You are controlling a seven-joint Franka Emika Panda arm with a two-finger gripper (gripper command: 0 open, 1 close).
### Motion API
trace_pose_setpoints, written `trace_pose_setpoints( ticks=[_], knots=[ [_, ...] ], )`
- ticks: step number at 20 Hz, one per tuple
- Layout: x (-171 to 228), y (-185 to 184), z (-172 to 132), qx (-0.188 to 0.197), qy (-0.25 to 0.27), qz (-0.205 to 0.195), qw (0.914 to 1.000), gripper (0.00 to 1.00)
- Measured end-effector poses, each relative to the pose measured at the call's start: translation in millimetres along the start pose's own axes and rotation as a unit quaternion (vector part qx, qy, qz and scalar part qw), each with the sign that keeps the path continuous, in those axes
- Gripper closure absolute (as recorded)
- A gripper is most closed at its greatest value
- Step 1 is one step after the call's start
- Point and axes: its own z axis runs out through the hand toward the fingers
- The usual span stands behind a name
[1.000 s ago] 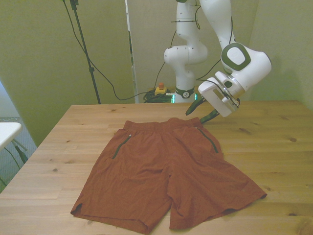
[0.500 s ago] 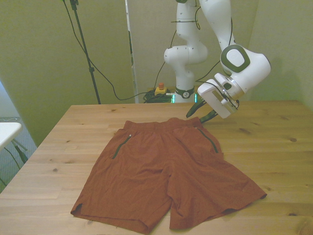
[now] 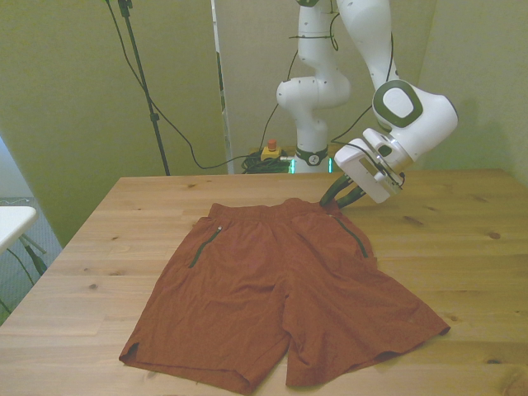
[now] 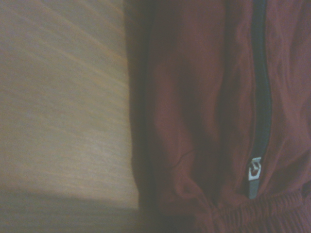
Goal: Fold the shorts
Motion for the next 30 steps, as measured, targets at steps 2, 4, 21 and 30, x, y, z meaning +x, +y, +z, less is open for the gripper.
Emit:
trace_pose_setpoints(
  ticks=[2, 4, 21, 30],
  knots=[
    [0.5, -2.1, -1.9, 0.003, 0.001, 0.002, 1.0, 1.0],
    [1.1, -3.2, -4.3, 0.006, 0.003, 0.002, 1.0, 1.0],
    [64.2, 37.9, -47.9, 0.067, -0.006, 0.079, 0.9946, 1.0],
    [112.9, 112.7, -50.9, 0.124, -0.052, 0.133, 0.9819, 1.0]
  ],
)
